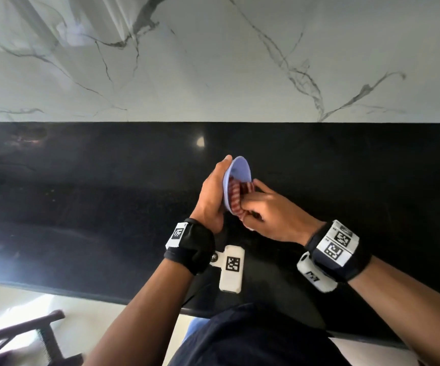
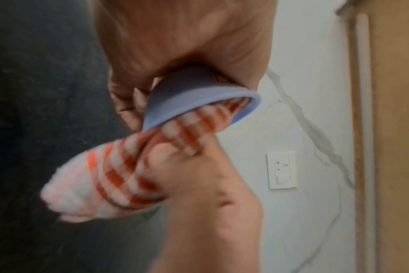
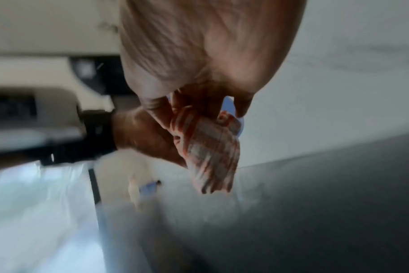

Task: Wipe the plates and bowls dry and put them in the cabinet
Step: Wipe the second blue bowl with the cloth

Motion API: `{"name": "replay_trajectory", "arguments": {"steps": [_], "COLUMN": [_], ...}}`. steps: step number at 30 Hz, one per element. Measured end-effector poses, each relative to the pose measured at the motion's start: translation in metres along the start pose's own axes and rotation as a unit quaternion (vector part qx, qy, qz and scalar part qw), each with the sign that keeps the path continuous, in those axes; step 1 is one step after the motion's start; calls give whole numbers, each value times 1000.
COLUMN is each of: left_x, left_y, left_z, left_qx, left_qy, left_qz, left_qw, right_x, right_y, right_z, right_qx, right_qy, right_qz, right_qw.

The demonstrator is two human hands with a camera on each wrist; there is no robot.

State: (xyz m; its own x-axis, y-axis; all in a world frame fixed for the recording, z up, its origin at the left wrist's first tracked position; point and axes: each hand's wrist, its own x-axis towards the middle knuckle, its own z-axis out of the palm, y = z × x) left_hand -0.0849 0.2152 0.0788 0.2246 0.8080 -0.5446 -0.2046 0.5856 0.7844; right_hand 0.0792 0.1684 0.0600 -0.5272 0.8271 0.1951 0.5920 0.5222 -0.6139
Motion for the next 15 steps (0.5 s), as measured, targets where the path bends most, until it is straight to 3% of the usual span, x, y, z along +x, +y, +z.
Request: {"name": "replay_trajectory", "arguments": {"steps": [2, 4, 6, 8, 9, 12, 15], "left_x": [-2, -5, -7, -9, -10, -12, -12], "left_y": [3, 7, 10, 11, 9, 6, -1], "left_z": [-4, -5, -4, -4, -5, -9, -14], "left_qx": [-10, -16, -26, -46, -58, -61, -84], "left_qy": [-49, -70, -73, -73, -70, -35, -33], "left_qz": [-57, -70, -66, -53, -48, -8, 0], "left_qw": [997, 995, 995, 995, 995, 998, 996], "right_x": [-2, -4, -5, -2, -1, 2, -3], "right_y": [16, 23, 20, 6, -1, -14, -14], "right_z": [-1, -2, 2, 5, 4, -5, -15], "right_qx": [-176, -209, -137, 76, 220, 521, 713], "right_qy": [-16, -11, 32, 83, 105, 217, 196], "right_qz": [-89, -103, -76, 31, 101, 212, 255], "right_qw": [980, 972, 987, 993, 964, 798, 623]}}
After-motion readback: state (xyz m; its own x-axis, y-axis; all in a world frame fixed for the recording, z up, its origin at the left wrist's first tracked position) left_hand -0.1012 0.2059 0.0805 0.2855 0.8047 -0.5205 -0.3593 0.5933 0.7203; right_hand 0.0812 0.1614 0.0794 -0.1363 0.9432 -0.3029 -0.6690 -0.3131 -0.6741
